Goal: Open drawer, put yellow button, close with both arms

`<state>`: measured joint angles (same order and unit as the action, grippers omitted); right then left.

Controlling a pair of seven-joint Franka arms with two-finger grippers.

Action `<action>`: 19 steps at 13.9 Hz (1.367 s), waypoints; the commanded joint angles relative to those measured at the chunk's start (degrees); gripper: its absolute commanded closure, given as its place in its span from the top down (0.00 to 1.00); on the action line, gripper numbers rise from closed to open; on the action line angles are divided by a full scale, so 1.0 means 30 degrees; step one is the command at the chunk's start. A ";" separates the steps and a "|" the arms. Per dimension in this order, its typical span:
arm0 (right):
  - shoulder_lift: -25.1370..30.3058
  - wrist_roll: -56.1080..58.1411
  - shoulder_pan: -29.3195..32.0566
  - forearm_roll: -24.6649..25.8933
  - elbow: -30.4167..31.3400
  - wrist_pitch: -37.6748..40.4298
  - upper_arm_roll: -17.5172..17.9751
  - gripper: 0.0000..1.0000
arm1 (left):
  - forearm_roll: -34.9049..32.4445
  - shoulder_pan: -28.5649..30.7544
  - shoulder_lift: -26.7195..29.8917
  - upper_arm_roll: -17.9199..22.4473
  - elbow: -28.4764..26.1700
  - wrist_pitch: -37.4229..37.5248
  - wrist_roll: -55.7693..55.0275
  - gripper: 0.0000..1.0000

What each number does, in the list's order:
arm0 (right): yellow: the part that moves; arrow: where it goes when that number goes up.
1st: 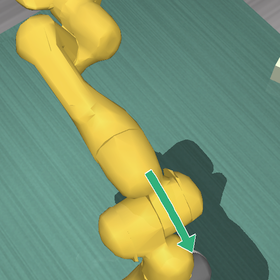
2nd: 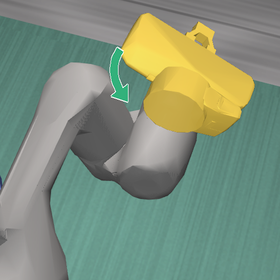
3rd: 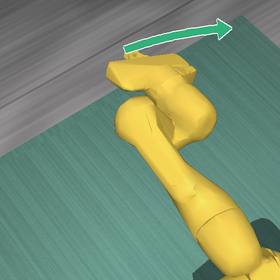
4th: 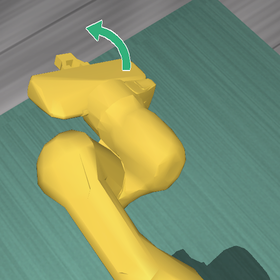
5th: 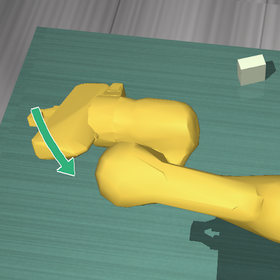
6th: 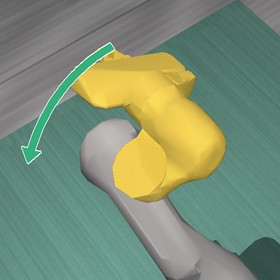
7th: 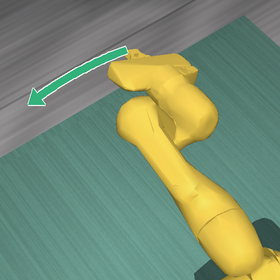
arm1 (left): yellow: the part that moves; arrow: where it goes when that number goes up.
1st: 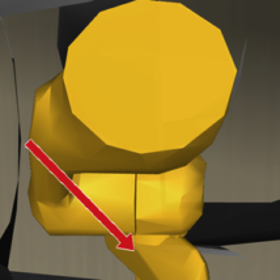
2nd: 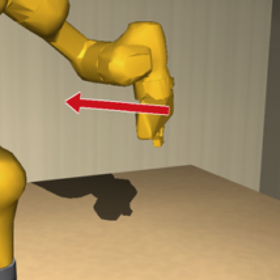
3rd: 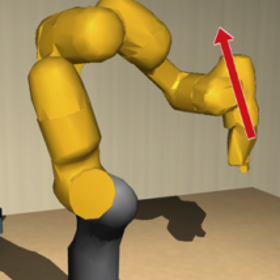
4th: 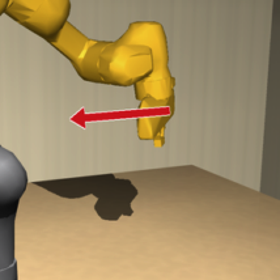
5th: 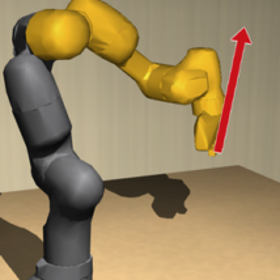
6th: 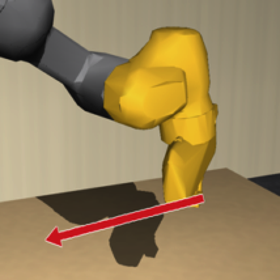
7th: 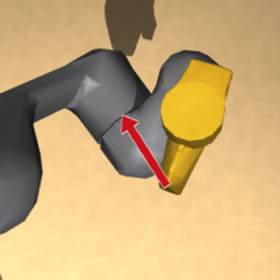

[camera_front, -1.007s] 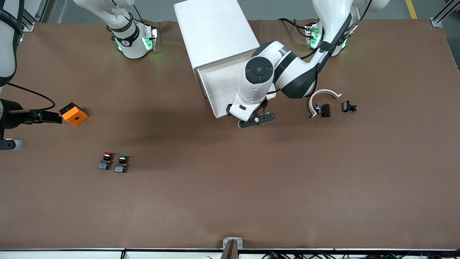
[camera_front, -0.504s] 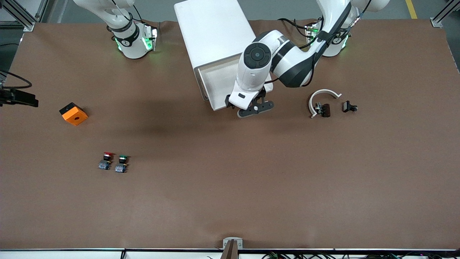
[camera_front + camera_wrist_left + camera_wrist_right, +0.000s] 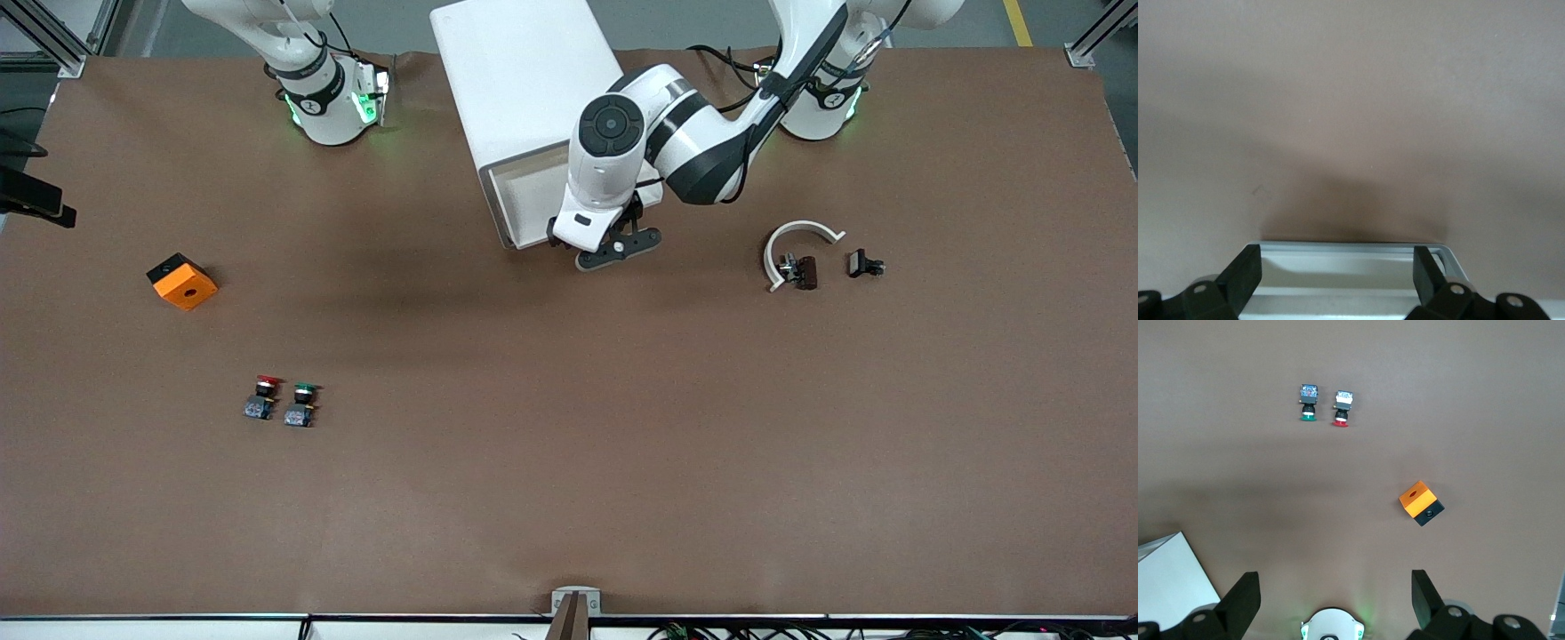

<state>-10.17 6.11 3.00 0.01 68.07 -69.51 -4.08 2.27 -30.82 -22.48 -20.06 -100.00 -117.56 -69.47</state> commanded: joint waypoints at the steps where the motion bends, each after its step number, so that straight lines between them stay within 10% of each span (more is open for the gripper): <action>1: 0.2532 0.0278 0.0525 -0.0267 0.3461 -0.1636 0.0304 1.00 | 0.1146 0.0048 0.0609 -0.0433 -0.0593 0.0104 -0.0456 1.00; 5: 0.5377 0.0278 -0.0087 -0.0178 0.7363 -0.3867 0.0304 1.00 | 0.2111 0.0048 0.0610 -0.0697 -0.0564 0.0544 -0.0456 1.00; 19: 0.5762 -0.0102 -0.0092 -0.0468 0.6461 -0.2759 0.0216 1.00 | 0.6891 -0.0214 -0.0239 -0.1020 -0.0506 0.0661 -0.0427 1.00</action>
<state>6.13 6.43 2.46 -0.29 88.02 -79.26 -3.28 20.68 -30.77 -22.88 -22.17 -101.81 -115.89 -69.84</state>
